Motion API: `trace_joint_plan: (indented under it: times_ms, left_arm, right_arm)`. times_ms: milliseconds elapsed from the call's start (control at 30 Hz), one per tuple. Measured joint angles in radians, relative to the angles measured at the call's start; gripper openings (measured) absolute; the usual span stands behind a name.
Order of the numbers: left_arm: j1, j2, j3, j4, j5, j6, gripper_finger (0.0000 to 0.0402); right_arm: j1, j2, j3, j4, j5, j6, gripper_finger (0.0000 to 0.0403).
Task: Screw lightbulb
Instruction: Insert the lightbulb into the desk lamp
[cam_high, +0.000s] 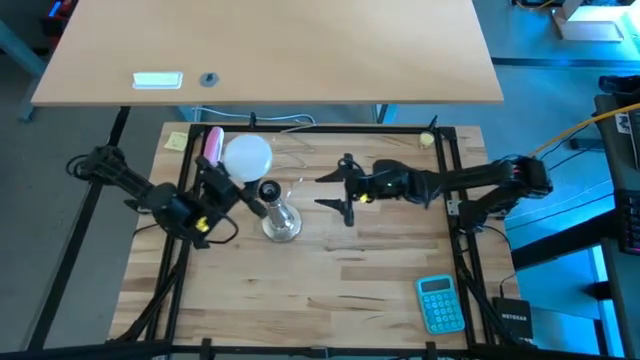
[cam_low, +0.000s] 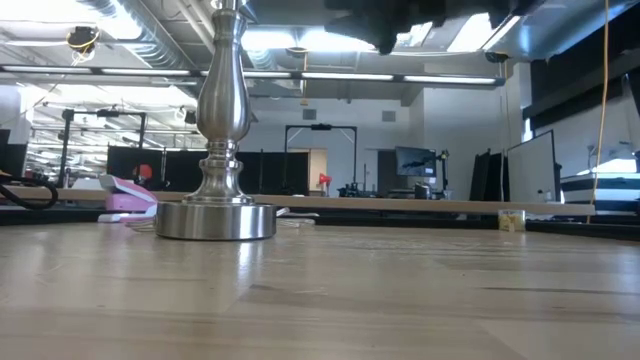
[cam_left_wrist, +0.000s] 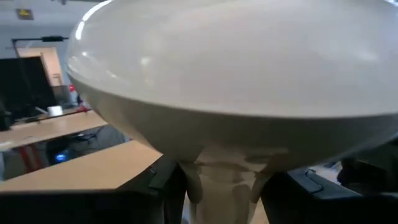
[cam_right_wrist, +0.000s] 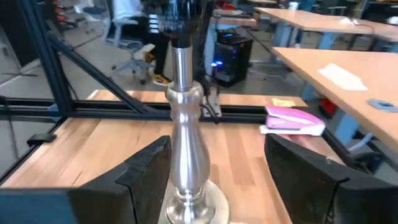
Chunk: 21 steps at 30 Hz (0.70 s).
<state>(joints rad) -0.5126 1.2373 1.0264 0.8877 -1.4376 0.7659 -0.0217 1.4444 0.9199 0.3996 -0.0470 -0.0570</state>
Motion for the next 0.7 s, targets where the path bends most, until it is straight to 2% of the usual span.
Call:
trace_joint_plan:
  times_ms: [233,400,500,567,633,700]
  left_arm:
    - [0.019,0.000,0.000,-0.101,-0.005,-0.039,0.0151]
    - [0.020,0.001,0.000,-0.236,-0.007,-0.193,0.0149]
    - [-0.012,0.001,0.000,-0.364,-0.035,-0.356,0.0148]
    - [-0.044,0.001,0.001,-0.470,-0.091,-0.519,0.0151]
    - [-0.083,-0.002,0.000,-0.625,-0.139,-0.700,0.0152]
    - [-0.109,0.001,-0.001,-0.809,-0.130,-0.894,0.0149]
  right_arm:
    - [0.003,0.113,0.003,0.080,-0.017,-0.036,0.0260]
    - [-0.009,0.227,0.003,0.180,-0.066,-0.084,0.0260]
    - [-0.028,0.278,0.002,0.211,-0.157,-0.082,0.0260]
    - [-0.045,0.288,0.002,0.210,-0.196,-0.075,0.0260]
    - [-0.061,0.289,0.002,0.224,-0.243,-0.074,0.0260]
    - [-0.074,0.288,0.002,0.234,-0.285,-0.069,0.0260]
